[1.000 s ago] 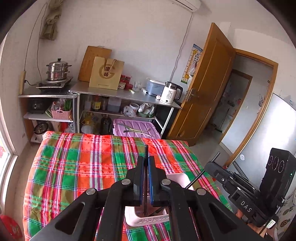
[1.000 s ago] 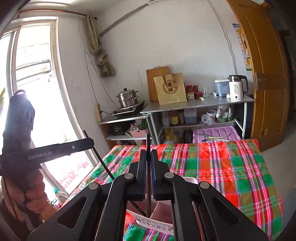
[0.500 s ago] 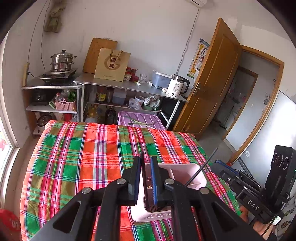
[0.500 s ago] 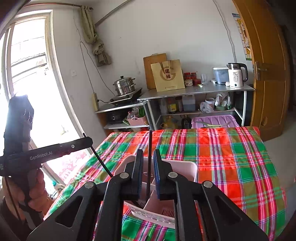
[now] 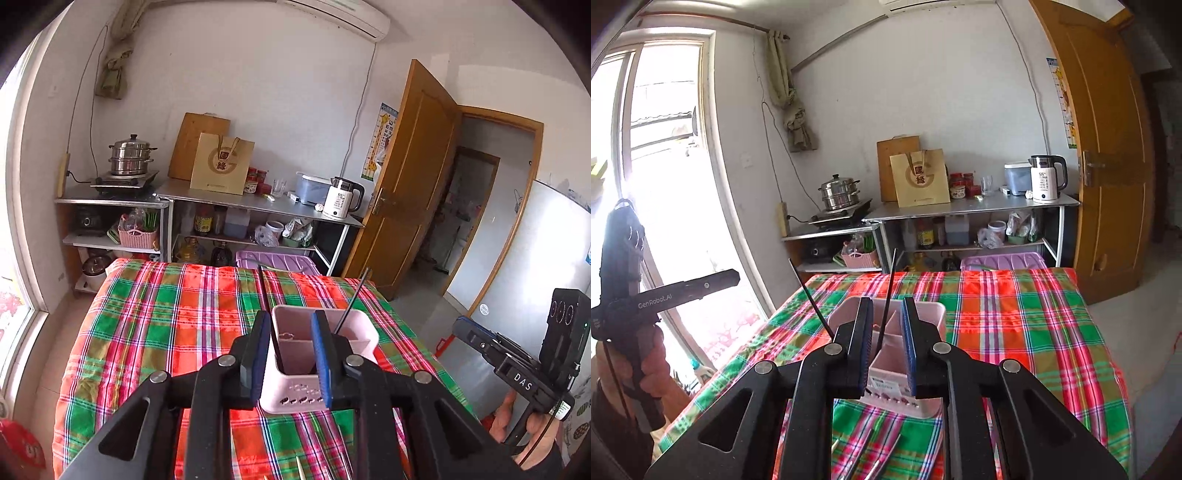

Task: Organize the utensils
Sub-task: 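Lower the chopsticks into the basket and open both grippers, then move both grippers back down to the remaining chopsticks on the cloth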

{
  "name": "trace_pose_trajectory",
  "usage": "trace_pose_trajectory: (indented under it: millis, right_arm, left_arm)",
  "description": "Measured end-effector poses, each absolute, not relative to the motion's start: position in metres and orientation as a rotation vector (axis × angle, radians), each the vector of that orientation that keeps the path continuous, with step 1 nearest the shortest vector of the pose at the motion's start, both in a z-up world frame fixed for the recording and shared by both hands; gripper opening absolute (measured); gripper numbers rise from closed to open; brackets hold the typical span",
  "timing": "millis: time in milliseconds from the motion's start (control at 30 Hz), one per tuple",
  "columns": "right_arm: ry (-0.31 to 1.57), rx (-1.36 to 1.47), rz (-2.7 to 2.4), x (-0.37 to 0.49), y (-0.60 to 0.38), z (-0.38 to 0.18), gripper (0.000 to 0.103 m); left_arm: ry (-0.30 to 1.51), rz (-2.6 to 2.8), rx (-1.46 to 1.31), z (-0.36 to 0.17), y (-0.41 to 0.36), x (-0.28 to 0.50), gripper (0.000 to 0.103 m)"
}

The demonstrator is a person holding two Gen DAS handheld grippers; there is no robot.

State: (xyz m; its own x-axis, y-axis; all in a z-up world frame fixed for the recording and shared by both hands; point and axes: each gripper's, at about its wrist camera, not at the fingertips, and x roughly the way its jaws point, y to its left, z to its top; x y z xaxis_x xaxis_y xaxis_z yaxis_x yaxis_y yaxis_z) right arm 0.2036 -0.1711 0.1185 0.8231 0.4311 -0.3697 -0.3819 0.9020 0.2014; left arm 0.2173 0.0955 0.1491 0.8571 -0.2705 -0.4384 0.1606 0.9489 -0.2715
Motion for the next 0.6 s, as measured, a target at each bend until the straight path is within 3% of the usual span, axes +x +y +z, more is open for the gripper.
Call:
trace_pose_trajectory:
  millis: [600]
  right_arm:
    - [0.512, 0.14, 0.419, 0.125, -0.204, 0.061, 0.016]
  left_arm:
    - [0.606, -0.339, -0.206, 0.063, 0.039, 0.127, 0.023]
